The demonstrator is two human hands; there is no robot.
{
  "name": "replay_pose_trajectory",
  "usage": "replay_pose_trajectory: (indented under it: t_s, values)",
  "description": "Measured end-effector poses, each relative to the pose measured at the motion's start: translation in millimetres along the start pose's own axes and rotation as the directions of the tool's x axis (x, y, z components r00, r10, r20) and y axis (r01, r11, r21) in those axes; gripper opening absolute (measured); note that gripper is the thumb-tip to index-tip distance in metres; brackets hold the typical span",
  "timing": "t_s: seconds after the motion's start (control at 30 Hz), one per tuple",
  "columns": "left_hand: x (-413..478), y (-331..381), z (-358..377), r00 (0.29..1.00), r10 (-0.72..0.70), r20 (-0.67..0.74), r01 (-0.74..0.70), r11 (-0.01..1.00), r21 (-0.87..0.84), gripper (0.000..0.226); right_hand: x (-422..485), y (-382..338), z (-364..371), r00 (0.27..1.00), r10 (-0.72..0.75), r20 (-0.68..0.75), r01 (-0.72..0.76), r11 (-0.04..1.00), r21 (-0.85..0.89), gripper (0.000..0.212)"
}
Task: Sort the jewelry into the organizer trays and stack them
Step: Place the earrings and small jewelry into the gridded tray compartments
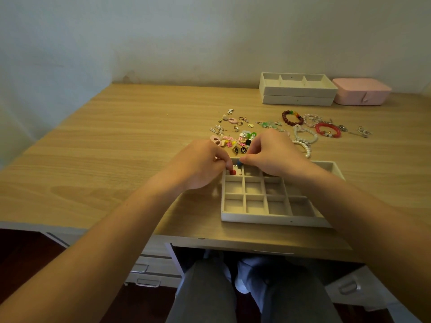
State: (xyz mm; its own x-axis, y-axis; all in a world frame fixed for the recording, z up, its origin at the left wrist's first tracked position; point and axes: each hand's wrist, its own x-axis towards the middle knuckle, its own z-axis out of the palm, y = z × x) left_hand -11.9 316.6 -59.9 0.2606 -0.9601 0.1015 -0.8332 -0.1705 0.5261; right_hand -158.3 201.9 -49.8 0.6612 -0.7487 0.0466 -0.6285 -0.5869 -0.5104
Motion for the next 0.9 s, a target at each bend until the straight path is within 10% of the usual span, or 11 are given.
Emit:
replay_pose_trajectory:
  t_s: [0.9]
  values:
    - [20.4, -2.1, -1.8, 0.964, -0.264, -0.009, 0.234, 0.868, -0.438, 0.012, 3.4, -9.3, -8.1, 0.999, 0.025, 0.045, -0.027, 0.999, 0.032, 0.015]
